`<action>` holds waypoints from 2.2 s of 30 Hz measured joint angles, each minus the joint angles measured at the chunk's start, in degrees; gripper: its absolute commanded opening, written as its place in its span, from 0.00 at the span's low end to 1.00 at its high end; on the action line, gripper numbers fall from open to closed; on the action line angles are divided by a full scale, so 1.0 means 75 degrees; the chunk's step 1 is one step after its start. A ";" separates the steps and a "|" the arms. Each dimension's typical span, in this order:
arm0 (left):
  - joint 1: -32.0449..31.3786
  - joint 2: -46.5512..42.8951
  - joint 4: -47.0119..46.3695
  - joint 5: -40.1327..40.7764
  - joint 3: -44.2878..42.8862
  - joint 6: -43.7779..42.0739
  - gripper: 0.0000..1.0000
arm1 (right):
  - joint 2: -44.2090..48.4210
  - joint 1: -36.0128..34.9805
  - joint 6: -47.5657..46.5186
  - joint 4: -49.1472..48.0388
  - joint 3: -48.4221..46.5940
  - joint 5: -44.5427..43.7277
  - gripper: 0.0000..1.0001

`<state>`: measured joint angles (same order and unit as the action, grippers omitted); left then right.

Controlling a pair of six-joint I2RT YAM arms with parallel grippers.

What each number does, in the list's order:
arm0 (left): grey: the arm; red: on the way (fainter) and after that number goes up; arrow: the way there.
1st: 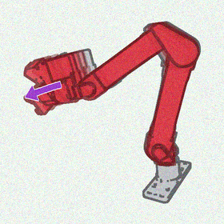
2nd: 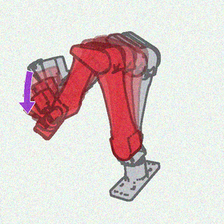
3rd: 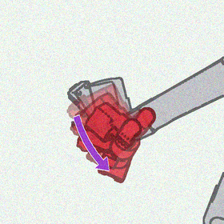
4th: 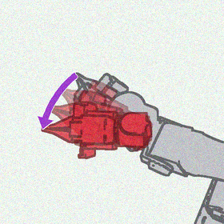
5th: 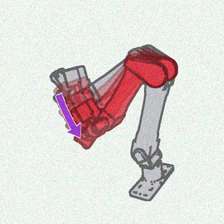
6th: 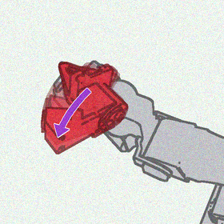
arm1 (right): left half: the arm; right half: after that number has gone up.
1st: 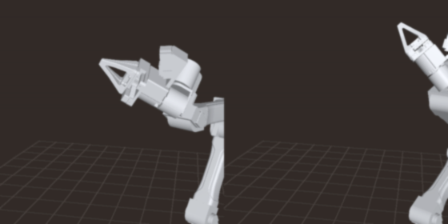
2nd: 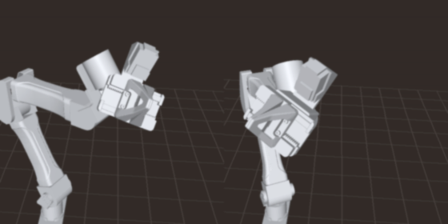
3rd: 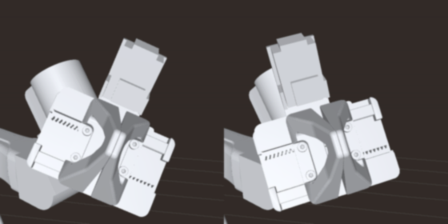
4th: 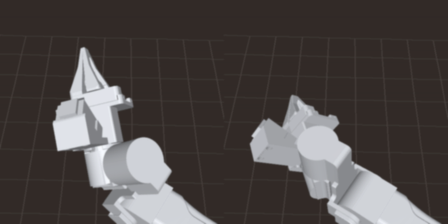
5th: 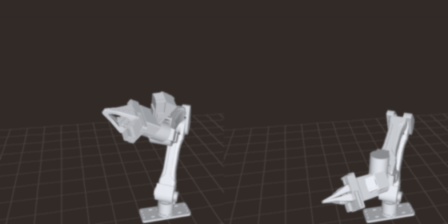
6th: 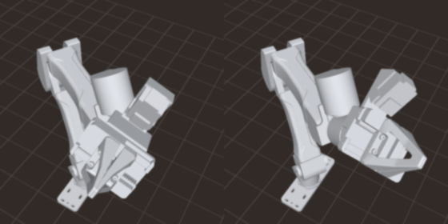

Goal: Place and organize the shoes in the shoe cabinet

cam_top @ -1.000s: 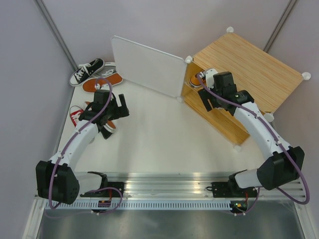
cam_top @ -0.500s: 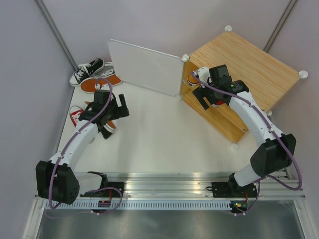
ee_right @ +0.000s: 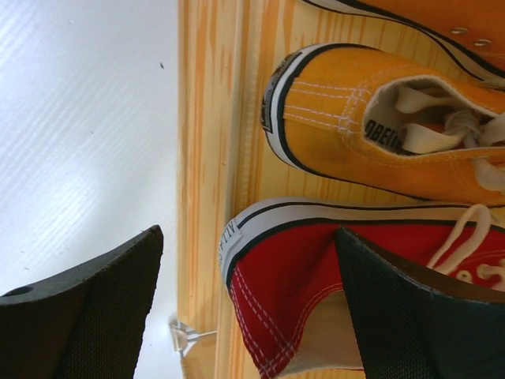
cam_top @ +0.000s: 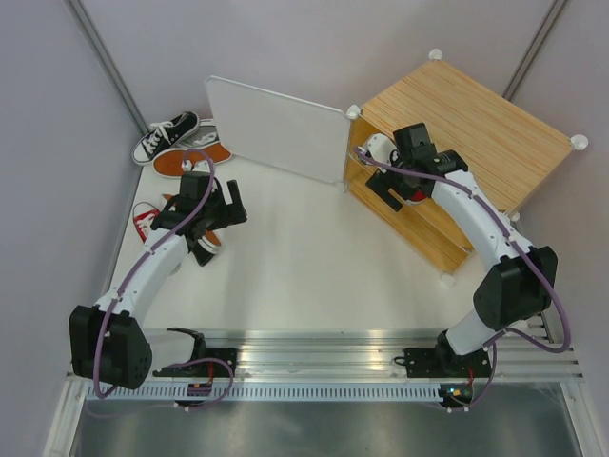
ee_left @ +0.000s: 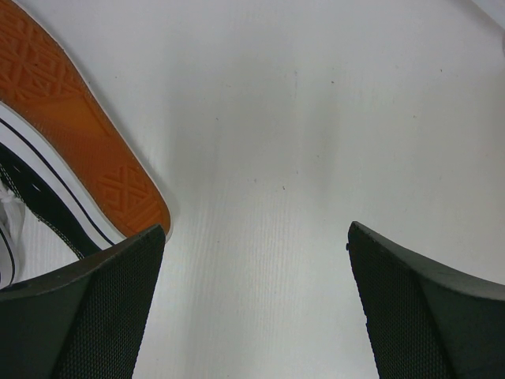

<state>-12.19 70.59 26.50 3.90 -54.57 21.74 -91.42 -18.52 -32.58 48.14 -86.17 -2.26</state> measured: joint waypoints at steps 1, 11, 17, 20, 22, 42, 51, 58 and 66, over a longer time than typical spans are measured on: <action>0.0000 0.0015 0.0000 0.0000 -0.0003 0.0000 1.00 | 0.0000 -0.0047 -0.0073 -0.0003 0.0000 -0.0146 0.92; 0.0000 0.0082 0.0003 -0.0035 -0.0003 0.0000 1.00 | 0.0125 -0.0708 -0.0612 0.0134 0.0020 -0.1985 0.92; 0.0000 0.0087 0.0003 -0.0117 -0.0003 0.0000 1.00 | 0.0391 -0.1119 -0.0691 0.0341 0.0029 -0.2276 0.93; 0.0000 0.0087 0.0003 -0.0137 -0.0003 0.0000 1.00 | 0.0539 -0.1466 -0.0659 0.0391 0.0000 -0.2285 0.92; 0.0000 0.0090 0.0003 -0.0140 -0.0003 0.0003 1.00 | 0.0597 -0.1644 -0.0603 0.0446 -0.0032 -0.2235 0.93; 0.0000 0.0108 0.0023 -0.0172 -0.0003 0.0012 1.00 | 0.3127 -0.3174 0.5866 -0.2652 0.3555 -0.5085 0.87; 0.0000 0.0108 0.0026 -0.0192 -0.0003 0.0058 1.00 | 0.2897 -0.3179 0.8865 -0.3232 0.3736 -0.8049 0.72; 0.0000 0.0032 0.0029 -0.0192 -0.0003 0.0108 1.00 | 0.2057 -0.3101 1.0660 -0.3034 0.3722 -0.9270 0.65; 0.0000 -0.0134 0.0044 -0.0195 -0.0003 0.0122 1.00 | 0.1402 -0.2355 1.1380 -0.2940 0.3389 -0.9550 0.65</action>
<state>-12.19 69.58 26.83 2.44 -54.59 22.65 -80.90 -36.18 52.77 26.09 -60.75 -73.89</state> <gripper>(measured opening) 0.995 0.654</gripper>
